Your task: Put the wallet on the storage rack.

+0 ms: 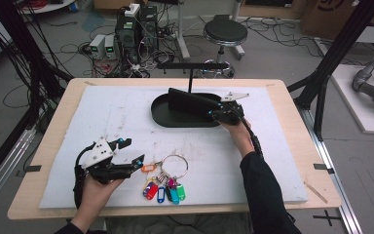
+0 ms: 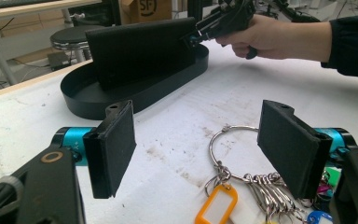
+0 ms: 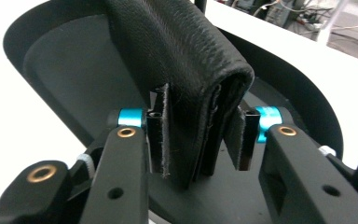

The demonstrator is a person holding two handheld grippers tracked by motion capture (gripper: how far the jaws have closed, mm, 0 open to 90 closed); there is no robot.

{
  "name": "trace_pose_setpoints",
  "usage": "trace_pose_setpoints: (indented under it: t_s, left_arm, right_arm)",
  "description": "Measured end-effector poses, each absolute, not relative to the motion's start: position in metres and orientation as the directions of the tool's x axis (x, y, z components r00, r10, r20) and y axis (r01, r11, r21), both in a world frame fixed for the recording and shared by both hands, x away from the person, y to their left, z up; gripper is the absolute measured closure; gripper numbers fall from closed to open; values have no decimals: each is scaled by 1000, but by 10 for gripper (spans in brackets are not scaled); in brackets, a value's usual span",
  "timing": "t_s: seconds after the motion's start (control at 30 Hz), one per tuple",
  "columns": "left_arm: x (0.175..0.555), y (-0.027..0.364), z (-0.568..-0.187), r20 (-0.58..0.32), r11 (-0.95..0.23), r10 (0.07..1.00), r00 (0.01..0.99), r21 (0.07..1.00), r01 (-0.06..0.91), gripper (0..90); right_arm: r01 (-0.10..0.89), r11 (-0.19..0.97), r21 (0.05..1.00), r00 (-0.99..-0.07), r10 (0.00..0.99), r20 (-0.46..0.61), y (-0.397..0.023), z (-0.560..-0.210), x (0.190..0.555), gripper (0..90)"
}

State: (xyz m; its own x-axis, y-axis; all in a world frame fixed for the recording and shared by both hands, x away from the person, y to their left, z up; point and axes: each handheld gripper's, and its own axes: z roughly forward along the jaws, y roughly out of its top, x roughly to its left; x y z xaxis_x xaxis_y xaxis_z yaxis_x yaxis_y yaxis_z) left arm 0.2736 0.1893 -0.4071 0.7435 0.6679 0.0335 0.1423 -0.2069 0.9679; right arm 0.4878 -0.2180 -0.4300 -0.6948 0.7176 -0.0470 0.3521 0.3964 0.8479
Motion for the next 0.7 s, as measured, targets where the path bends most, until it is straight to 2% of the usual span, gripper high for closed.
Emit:
trace_pose_setpoints:
  t_s: [0.07,0.13,0.37,0.6,0.7]
  left_arm:
    - [274,189,-407,36,-213,668,743,966,144,276]
    - [274,190,-408,35,-212,667,744,966,145,276]
    - [275,189,-408,38,-219,672,740,964,150,276]
    - [279,189,-410,41,-231,672,740,961,156,276]
    - [283,190,-411,36,-229,675,737,959,164,276]
  right_arm:
    - [347,402,847,-685,725,-64,-218,-428,486,582]
    - [341,394,854,-677,733,-67,-220,-424,485,579]
    - [326,368,871,-654,753,-73,-236,-408,476,453]
    - [323,375,869,-687,724,-57,-264,-391,454,474]
    - [323,338,884,-687,726,-27,-279,-385,442,447]
